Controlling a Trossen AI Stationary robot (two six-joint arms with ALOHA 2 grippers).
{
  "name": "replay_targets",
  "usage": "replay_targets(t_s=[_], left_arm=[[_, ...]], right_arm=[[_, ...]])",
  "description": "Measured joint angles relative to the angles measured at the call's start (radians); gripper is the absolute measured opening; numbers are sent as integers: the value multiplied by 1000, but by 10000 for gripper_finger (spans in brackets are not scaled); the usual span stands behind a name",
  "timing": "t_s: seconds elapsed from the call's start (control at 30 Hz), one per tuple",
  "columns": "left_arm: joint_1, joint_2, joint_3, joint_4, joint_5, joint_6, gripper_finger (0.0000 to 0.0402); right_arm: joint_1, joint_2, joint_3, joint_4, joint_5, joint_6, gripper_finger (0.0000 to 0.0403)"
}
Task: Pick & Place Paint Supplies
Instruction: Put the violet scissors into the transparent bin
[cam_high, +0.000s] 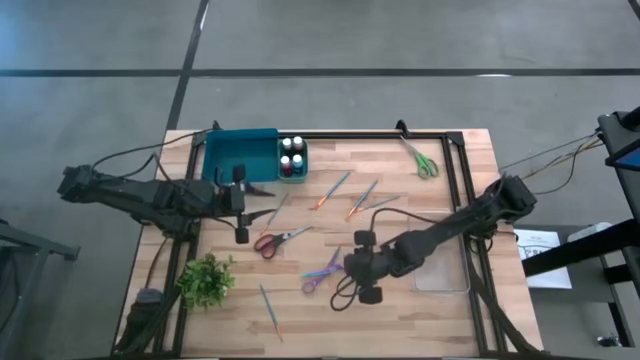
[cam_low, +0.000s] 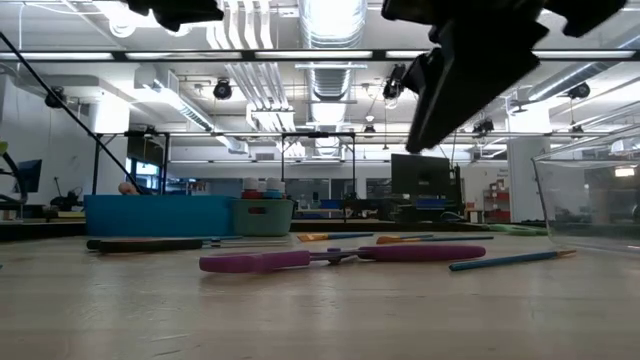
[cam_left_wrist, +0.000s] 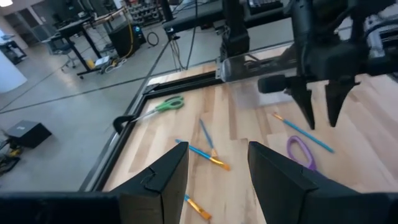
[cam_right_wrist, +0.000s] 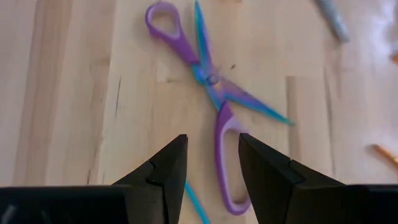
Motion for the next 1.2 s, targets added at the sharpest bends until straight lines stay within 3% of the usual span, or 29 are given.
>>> replay_targets(t_s=[0.43,0.87,1.2], left_arm=[[-57,0,0,-1,0,-39,173],[-59,1,0,-1,0,-47,173],[-59,1,-1,-1,0,-47,173]], right_arm=[[11,10,-97,104,0,30,143],[-29,127,-55,99,-26,-57,143],[-55,131,-90,115,-69,-36,143]])
